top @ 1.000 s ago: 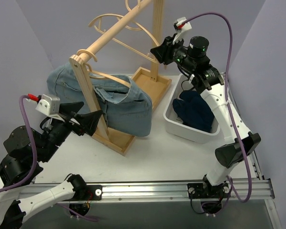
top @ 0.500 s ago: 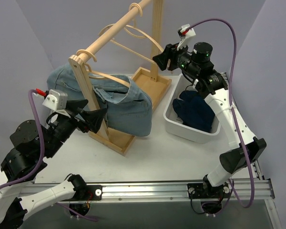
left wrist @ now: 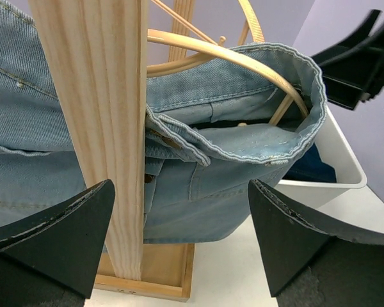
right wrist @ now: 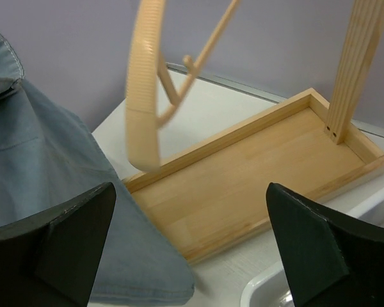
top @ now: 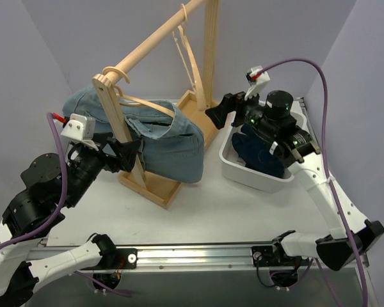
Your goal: Remove the skirt from the hanger
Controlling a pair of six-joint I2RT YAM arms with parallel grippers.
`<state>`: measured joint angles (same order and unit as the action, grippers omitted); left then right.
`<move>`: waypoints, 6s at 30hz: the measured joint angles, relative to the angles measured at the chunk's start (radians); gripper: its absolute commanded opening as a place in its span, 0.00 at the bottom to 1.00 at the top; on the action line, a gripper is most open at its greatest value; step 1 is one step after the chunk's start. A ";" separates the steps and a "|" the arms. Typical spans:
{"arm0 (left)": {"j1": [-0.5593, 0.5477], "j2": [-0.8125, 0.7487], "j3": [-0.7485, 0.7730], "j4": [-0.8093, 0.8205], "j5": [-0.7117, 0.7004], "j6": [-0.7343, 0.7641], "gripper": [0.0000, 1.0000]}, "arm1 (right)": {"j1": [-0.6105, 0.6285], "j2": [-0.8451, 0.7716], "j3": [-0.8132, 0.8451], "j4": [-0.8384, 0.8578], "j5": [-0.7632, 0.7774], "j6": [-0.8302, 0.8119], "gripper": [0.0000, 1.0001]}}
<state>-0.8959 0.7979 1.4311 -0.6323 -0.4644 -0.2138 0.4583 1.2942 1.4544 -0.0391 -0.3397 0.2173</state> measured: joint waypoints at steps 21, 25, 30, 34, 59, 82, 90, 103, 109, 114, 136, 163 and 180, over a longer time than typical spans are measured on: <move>0.000 -0.013 0.000 -0.017 0.018 -0.019 0.94 | 0.014 -0.060 0.024 -0.236 -0.047 -0.074 0.91; 0.000 -0.014 0.000 -0.017 0.019 -0.019 0.94 | 0.066 -0.060 0.057 -0.237 -0.066 -0.053 0.90; 0.000 -0.014 0.000 -0.016 0.019 -0.019 0.94 | 0.170 -0.017 0.140 -0.265 -0.084 -0.060 0.89; 0.000 -0.016 0.001 -0.018 0.018 -0.019 0.94 | 0.248 0.015 0.191 -0.267 -0.084 -0.072 0.89; 0.000 -0.032 0.003 -0.049 0.003 -0.010 0.94 | 0.315 0.250 0.378 -0.349 -0.087 -0.271 0.00; 0.000 0.039 0.007 -0.066 0.174 -0.011 0.96 | 0.323 0.393 0.607 -0.284 0.012 -0.232 0.00; 0.000 0.031 -0.021 -0.058 0.180 -0.015 0.97 | 0.328 0.331 0.601 -0.241 0.029 -0.196 0.00; 0.000 0.036 -0.023 -0.058 0.191 -0.034 0.98 | 0.328 0.417 0.729 -0.160 0.044 -0.164 0.00; 0.000 0.022 -0.031 -0.056 0.200 -0.041 0.99 | 0.322 0.469 0.733 -0.166 0.059 -0.156 0.00; 0.000 0.027 -0.031 -0.056 0.212 -0.041 1.00 | 0.288 0.505 0.725 -0.175 0.063 -0.136 0.00; 0.000 0.308 0.303 -0.094 0.103 0.040 0.85 | 0.304 -0.216 -0.112 -0.105 0.097 -0.068 0.00; 0.001 0.363 0.344 -0.135 0.140 -0.042 0.68 | 0.308 -0.545 -0.280 -0.160 0.007 0.004 0.00; 0.035 0.406 0.335 -0.093 0.228 -0.067 0.03 | 0.308 -0.602 -0.280 -0.163 -0.077 0.042 0.00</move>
<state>-0.8604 1.2037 1.7657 -0.7258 -0.2363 -0.2806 0.7666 0.6922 1.1744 -0.2024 -0.4164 0.2592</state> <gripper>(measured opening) 0.313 0.234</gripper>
